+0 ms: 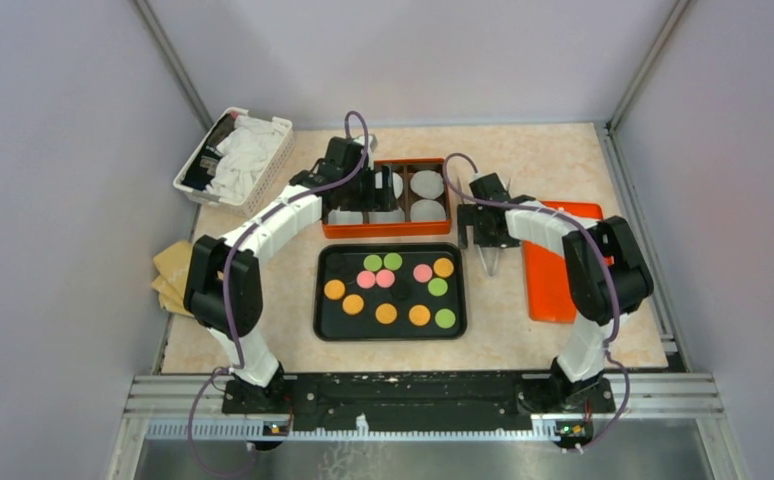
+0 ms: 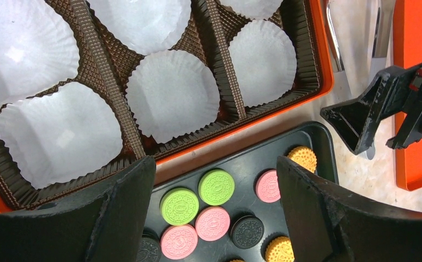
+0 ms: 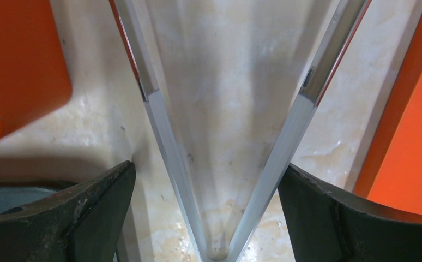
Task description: Pack the cookies
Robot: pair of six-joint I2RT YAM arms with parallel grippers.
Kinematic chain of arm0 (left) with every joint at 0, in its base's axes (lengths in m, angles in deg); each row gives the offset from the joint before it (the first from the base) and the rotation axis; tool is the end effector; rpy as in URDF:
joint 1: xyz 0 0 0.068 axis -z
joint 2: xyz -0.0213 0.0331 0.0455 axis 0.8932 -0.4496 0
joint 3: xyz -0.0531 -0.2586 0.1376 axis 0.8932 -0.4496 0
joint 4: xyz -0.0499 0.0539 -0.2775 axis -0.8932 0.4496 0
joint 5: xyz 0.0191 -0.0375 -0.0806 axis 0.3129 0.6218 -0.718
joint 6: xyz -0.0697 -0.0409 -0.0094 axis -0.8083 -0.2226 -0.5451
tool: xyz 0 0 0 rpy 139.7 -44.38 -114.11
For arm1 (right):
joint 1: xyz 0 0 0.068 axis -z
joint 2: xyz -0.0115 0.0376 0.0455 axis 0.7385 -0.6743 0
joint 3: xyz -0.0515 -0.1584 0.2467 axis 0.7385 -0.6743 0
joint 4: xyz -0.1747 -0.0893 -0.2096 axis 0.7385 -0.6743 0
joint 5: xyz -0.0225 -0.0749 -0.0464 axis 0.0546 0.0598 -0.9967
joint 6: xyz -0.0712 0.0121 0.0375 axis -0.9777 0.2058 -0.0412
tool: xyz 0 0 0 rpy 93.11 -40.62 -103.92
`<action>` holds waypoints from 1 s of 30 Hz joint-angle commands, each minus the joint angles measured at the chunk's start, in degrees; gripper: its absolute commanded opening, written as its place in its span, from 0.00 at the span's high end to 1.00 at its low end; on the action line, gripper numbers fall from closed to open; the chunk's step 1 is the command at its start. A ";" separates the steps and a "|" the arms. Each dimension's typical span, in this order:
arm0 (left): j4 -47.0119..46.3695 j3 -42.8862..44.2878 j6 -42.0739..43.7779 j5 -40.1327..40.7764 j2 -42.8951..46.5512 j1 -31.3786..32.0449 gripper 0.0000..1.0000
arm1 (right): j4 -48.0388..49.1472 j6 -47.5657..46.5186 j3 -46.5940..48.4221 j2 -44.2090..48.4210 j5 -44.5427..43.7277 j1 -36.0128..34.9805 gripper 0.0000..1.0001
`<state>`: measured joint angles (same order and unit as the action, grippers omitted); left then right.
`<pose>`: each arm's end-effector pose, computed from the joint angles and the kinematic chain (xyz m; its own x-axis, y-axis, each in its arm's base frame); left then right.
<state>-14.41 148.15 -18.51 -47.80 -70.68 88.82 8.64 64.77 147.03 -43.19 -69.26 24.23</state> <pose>0.3968 -0.2024 0.2647 -0.7749 -0.0197 -0.6318 0.2724 0.8915 -0.3619 0.3639 0.1441 0.1412 -0.8766 -0.0218 -0.4807 -0.0293 0.9995 0.0081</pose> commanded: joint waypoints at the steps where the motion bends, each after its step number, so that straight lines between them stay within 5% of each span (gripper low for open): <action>1: -2.82 -1.41 0.44 -0.26 0.43 -0.15 0.12 | -6.25 3.04 4.54 -6.23 -3.10 -0.73 0.01; 9: -6.55 -4.38 -1.01 -3.90 0.58 -0.06 0.12 | -11.21 3.72 12.53 -12.74 -7.06 -0.71 0.01; 16: -9.16 -8.23 -2.05 -6.17 3.05 -0.05 0.12 | -11.56 5.48 10.08 -14.36 -7.18 -0.70 0.05; 30: -8.50 -10.86 -1.53 -4.09 9.94 -0.05 0.13 | -12.90 4.43 10.20 -12.62 -9.72 -0.71 0.50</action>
<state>-20.77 138.01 -20.08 -52.30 -64.75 88.82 4.66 71.11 159.90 -53.02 -73.98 23.96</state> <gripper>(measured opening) 0.870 0.551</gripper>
